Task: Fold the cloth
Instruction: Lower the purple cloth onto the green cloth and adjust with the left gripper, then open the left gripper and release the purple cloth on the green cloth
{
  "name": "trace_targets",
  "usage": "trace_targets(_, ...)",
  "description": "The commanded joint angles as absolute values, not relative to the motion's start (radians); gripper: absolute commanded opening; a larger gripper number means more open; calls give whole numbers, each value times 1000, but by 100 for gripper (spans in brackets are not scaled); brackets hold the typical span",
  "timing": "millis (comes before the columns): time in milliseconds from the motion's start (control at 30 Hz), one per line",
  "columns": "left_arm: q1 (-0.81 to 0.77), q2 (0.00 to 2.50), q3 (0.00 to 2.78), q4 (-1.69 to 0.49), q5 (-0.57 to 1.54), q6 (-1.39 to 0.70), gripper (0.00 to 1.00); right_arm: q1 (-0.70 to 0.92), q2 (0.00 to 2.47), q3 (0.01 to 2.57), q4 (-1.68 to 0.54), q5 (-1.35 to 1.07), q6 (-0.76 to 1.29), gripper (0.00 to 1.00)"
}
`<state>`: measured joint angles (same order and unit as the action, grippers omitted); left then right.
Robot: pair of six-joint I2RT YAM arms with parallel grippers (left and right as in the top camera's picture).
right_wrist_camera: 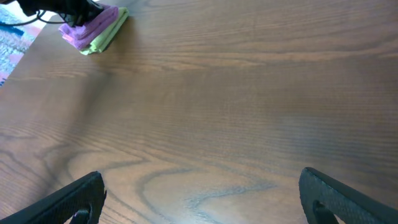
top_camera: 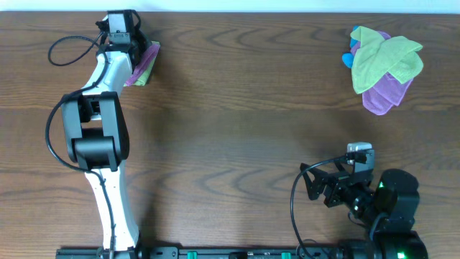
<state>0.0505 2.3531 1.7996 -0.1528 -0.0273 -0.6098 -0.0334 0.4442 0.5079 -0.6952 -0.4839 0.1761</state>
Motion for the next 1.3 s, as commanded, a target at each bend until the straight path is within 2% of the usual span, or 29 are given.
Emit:
trace_targets(0, 52, 2367, 1822, -152, -55, -617, 11, -43, 440, 504, -696, -498, 186, 99)
trace_targets(300, 54, 2344, 1866, -193, 22, -560, 11, -43, 440, 504, -696, -498, 186, 99)
trace_targets(600, 54, 2226, 1926, -384, 19, -493, 11, -43, 440, 504, -696, -498, 186, 99)
trace_targets(700, 54, 2175, 1927, -460, 19, -493, 15, -43, 440, 504, -696, -498, 186, 99)
trace_targets(833, 52, 2126, 1927, -530, 23, -466, 38, -43, 440, 504, -696, -498, 186, 99)
trace_targets(867, 51, 2110, 1927, -553, 26, -445, 53, -43, 440, 504, -696, -498, 186, 99)
trace_targets(933, 51, 2088, 1927, -595, 26, -419, 76, -43, 440, 504, -696, -498, 186, 99)
trace_targets(1033, 51, 2055, 1927, -654, 26, -387, 96, -43, 440, 503, -696, -498, 186, 99)
trace_targets(1267, 51, 1998, 1927, -782, 41, -374, 95, -43, 440, 504, -696, -498, 186, 99)
